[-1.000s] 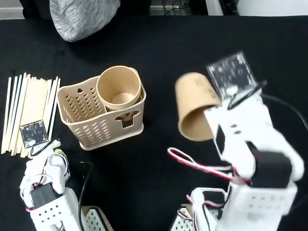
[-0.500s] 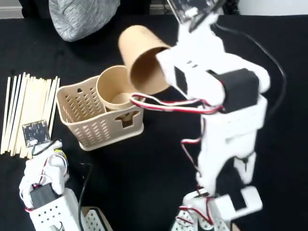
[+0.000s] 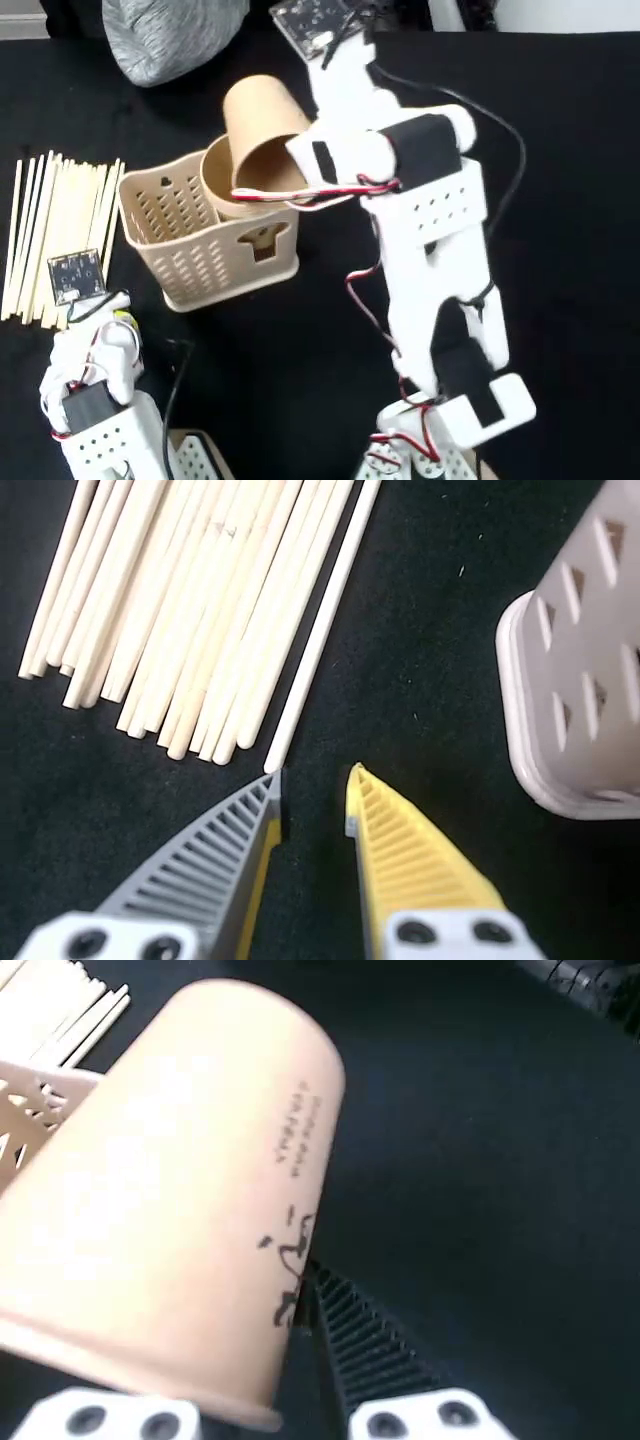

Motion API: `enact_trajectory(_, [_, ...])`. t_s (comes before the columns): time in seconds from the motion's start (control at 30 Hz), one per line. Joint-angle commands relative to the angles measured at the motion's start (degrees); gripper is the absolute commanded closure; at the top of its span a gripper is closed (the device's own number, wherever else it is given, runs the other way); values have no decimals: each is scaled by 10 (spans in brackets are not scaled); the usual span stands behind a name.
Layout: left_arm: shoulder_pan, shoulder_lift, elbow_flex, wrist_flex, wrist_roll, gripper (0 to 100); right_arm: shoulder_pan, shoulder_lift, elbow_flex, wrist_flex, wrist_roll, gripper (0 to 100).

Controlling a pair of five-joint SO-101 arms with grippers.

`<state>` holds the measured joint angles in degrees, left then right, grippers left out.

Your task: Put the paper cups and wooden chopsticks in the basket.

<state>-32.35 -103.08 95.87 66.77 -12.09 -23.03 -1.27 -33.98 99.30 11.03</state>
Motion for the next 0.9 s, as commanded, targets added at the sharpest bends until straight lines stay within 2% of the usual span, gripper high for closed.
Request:
enact_trajectory(0.0, [4,-3,1,-10,-5,882,-23,-32,29,18,1,987])
enact_trajectory(0.33, [4,-3,2,-11,-5,882,-98,-156,47,18,-13,987])
enact_trajectory(0.6, [4,-3,2,-11,-5,882,-95,-165,96,15,-28,987])
enact_trajectory(0.87, [4,-3,2,-11,-5,882,-27,-165,90,10,-26,987])
